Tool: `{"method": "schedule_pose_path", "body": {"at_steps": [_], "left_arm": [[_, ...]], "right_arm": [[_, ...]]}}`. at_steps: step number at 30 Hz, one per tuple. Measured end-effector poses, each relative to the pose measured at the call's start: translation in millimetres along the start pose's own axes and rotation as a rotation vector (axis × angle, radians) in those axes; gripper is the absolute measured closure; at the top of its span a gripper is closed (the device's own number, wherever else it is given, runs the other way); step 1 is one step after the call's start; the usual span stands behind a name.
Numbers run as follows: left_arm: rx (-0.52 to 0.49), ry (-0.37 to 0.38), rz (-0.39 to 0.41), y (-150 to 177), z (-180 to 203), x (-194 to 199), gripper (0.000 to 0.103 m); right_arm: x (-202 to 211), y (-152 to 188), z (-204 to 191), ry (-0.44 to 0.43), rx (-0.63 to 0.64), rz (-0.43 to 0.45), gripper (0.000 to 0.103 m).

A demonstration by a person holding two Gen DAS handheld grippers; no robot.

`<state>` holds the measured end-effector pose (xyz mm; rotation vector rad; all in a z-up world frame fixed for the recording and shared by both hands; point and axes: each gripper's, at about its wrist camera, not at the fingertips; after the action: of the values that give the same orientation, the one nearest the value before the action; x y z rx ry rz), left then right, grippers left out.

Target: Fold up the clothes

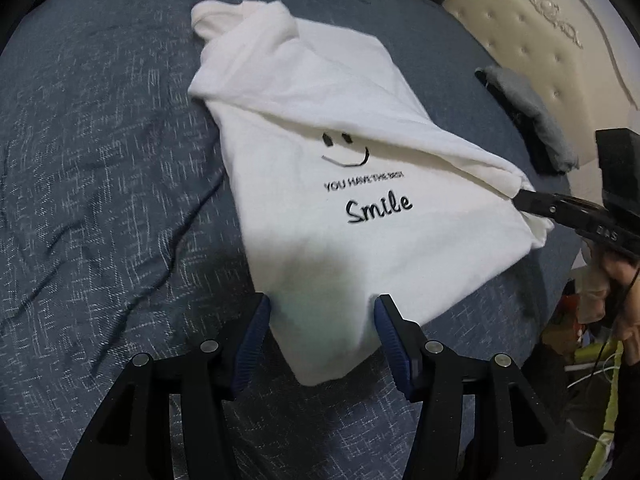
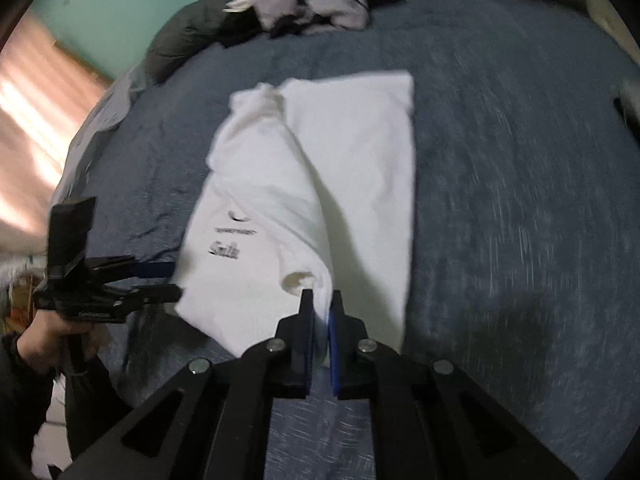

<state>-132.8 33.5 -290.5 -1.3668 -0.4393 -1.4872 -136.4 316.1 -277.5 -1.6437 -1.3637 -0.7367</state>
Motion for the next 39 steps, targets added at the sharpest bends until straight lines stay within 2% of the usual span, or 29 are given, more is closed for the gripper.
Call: {"method": "schedule_pose_path", "body": {"at_steps": [3,10,13,18,21,24,25,30,34,36,39], "left_arm": [[0.001,-0.007,-0.005,2.2,0.5,-3.2,0.044],[-0.005,-0.009,-0.003,5.7,-1.4,-5.3,0.044],[0.001,-0.003,0.003,6.8,-3.8,-6.1,0.044],[0.005,-0.001,0.007,8.2,-5.7,-6.6,0.044],[0.003,-0.004,0.008,8.6,-5.4,-5.5,0.044],[0.001,0.0,0.013,8.9,-5.4,-4.4,0.043],[0.0,0.002,0.017,8.9,-5.5,-3.7,0.043],[0.011,0.014,0.045,10.1,-9.9,-0.6,0.043],[0.028,0.013,0.097,12.7,-16.5,6.3,0.043],[0.038,0.012,0.127,13.2,-18.3,10.2,0.043],[0.058,0.018,0.176,18.9,-14.7,16.1,0.043]], "right_arm": [[-12.8,4.8,15.4,0.012,-0.026,-0.004,0.097],[3.6,2.4,18.2,0.077,0.001,0.064,0.093],[15.1,2.5,12.2,0.048,0.042,0.091,0.093],[0.3,15.6,-16.5,0.017,0.163,0.023,0.093],[-20.1,23.8,-23.8,0.056,0.213,-0.025,0.093],[-34.1,28.1,-13.6,0.129,0.205,-0.042,0.093],[-34.8,28.7,-8.6,0.146,0.196,-0.041,0.096],[-23.5,25.5,10.0,0.204,0.149,-0.019,0.096],[-4.0,20.2,3.2,0.146,0.137,0.026,0.096],[3.8,17.7,-12.2,0.107,0.178,0.055,0.095],[-1.8,11.7,-37.3,0.099,0.25,0.062,0.092]]}}
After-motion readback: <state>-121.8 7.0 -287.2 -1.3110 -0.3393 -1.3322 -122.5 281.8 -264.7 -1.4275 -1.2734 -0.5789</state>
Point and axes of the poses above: each gripper's, at about its wrist camera, not at the fingertips, and x roughly against the way its jaws point, z to its right, y to its underside, and after that the axes turned 15 degrees about -x, right-handed
